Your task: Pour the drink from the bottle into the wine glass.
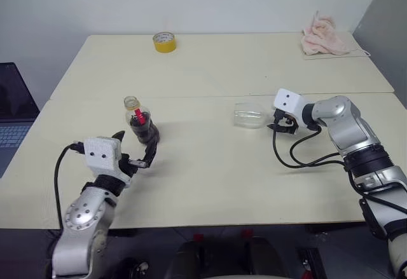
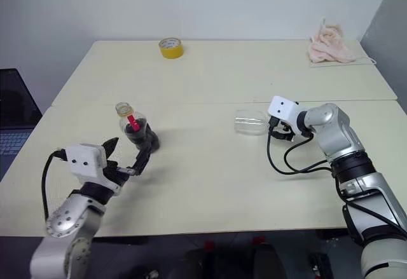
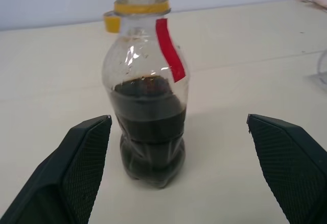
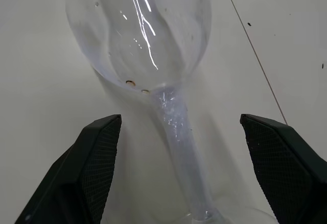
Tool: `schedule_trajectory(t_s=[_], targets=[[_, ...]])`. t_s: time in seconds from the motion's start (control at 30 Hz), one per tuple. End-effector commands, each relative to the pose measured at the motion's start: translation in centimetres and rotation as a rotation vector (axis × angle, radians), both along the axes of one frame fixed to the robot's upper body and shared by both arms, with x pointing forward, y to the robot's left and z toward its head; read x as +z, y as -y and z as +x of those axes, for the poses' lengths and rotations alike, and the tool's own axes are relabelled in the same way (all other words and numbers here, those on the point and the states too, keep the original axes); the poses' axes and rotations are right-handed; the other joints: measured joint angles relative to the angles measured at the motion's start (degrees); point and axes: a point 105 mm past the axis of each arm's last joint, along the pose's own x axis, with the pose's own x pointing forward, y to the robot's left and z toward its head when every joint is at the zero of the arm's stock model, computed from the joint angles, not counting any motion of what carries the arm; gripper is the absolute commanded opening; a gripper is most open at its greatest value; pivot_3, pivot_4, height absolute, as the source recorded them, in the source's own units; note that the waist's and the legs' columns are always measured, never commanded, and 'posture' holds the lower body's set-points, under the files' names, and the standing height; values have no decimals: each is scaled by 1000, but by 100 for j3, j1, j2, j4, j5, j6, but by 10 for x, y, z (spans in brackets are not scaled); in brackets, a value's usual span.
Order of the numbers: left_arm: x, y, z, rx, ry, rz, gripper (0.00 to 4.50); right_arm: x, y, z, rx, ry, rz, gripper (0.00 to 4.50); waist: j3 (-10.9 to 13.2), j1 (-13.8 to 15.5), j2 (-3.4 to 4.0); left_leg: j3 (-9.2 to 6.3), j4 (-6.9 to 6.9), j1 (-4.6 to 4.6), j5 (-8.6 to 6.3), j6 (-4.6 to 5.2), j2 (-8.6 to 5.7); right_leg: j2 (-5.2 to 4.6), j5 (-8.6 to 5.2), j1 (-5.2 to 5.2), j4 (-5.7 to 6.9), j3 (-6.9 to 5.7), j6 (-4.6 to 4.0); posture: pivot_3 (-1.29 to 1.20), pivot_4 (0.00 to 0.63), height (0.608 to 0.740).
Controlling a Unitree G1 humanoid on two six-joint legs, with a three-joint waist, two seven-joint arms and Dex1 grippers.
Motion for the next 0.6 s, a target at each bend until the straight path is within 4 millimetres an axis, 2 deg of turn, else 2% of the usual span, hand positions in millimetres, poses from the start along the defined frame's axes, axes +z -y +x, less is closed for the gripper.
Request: schedule_trajectory(t_s=[0.03,0.07,0.17,0.3,0.47,0.6], targets=[[12,15,-11,-158,-14,14,4500,13,-1,4,10,41,-7,3975,0,2,0,0,0,0,0,0,0,0,0,0,0,0,0,0,150,740],[13,26,-14,-232,-37,29,4500,13,0,4,8,40,-8,3975,0,1,0,0,-1,0,0,0,1,0,0,0,0,-1,0,0,150,740],[18,46,-20,-364,-53,56,4500,11,0,5,7,37,-11,3371,0,-4,0,0,-2,0,0,0,1,0,0,0,0,1,0,0,150,740],[11,77,-26,-534,-139,132,4500,11,-5,4,17,45,-8,1949,0,-11,0,-1,-2,0,0,0,2,1,0,1,1,0,0,0,150,740],[8,81,-20,-534,-148,149,4500,8,-10,6,32,63,-41,260,0,-41,0,0,-6,3,0,0,6,4,0,1,1,-1,0,0,150,740],[10,85,-18,-539,-138,148,4500,11,-10,8,29,101,-61,164,0,-71,0,0,-8,3,0,0,6,5,0,0,0,0,-1,0,150,740]])
